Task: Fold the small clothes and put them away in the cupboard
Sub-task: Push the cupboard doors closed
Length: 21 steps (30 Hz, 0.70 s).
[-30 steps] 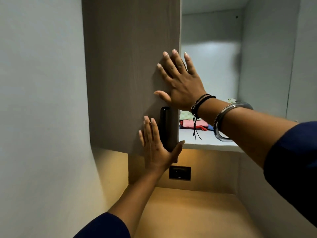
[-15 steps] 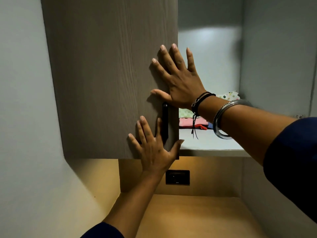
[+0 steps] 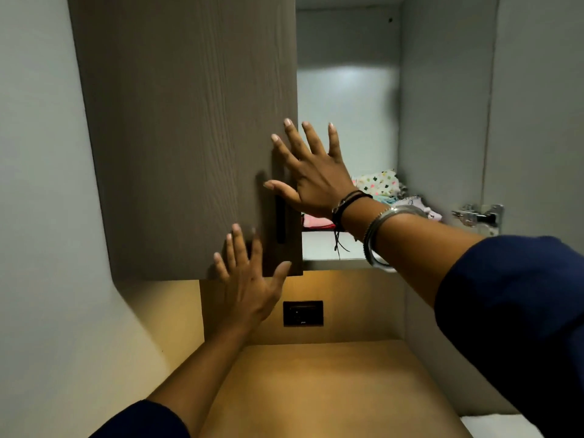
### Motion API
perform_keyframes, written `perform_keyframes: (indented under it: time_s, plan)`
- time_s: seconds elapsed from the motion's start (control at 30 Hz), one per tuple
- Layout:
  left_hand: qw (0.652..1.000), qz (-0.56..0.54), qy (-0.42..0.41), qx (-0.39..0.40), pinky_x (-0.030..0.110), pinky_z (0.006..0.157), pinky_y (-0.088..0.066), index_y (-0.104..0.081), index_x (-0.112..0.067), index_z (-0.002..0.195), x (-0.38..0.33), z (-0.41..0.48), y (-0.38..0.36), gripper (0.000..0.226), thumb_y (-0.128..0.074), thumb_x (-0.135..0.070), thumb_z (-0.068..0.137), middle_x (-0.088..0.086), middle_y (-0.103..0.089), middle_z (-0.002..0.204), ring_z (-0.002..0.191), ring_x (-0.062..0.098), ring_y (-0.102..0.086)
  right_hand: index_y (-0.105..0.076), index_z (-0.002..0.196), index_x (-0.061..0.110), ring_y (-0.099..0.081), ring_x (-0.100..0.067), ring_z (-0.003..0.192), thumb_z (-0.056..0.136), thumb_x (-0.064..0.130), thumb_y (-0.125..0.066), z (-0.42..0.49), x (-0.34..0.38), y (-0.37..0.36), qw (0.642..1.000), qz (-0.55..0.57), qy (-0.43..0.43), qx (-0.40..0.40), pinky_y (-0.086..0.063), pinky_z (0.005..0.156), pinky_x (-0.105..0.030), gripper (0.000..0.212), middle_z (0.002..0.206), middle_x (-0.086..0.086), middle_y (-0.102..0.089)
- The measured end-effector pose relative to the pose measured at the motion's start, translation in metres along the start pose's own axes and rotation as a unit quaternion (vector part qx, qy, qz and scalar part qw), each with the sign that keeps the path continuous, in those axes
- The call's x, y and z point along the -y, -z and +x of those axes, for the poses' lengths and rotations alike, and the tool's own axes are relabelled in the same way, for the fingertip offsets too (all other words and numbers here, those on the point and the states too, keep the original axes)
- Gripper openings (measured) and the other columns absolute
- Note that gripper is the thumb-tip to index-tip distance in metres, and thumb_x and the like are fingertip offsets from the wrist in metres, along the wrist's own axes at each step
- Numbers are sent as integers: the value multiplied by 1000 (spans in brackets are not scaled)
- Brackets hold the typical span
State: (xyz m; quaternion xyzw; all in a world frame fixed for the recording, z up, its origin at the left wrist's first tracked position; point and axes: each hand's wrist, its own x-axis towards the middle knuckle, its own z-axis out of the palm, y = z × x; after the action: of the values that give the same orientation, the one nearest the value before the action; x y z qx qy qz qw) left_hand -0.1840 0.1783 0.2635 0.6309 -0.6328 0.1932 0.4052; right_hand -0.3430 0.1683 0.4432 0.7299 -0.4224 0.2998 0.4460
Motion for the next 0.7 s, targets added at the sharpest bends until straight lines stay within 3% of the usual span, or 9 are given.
perform_keyframes:
  time_s: [0.07, 0.17, 0.3, 0.47, 0.7]
  plan:
    - [1000, -23, -2, 12, 59, 119, 3, -1, -23, 155, 17, -30, 17, 95, 3, -81, 80, 7, 14, 162, 152, 28, 5, -14, 155, 25, -12, -33, 150, 88, 73, -12, -37, 1, 19, 999, 26, -30, 13, -2, 117, -62, 82, 164, -8, -10]
    - [998, 24, -47, 18, 59, 119, 1, -1, -21, 154, 38, -58, 46, 93, 0, -79, 82, 8, 11, 162, 152, 29, 1, -14, 155, 26, -9, -31, 151, 88, 73, -13, -95, -4, 51, 998, 32, -41, 32, -3, 117, -62, 82, 164, -8, -9]
    - [996, -13, -82, -22, 56, 119, 6, -1, -22, 156, 12, -56, 97, 91, -5, -78, 85, 10, 10, 164, 152, 27, 5, -13, 155, 24, -4, -31, 151, 88, 73, -18, -164, -18, 99, 998, -3, -40, 47, -7, 116, -63, 83, 164, -11, -6]
    - [976, -40, -195, -86, 53, 120, 8, 4, -22, 156, -77, -36, 168, 91, -10, -78, 85, 13, 10, 165, 153, 24, 6, -19, 154, 21, -10, -33, 150, 87, 74, -20, -241, -48, 156, 995, -46, -85, 32, -9, 115, -63, 86, 163, -15, -11]
    - [934, -57, -327, -129, 59, 118, 1, -10, -20, 156, -250, -36, 216, 95, -17, -80, 83, 16, -1, 165, 152, 31, -6, -15, 155, 23, -8, -35, 150, 89, 72, -22, -324, -125, 217, 987, -110, -114, -25, -8, 115, -64, 83, 163, -15, -7]
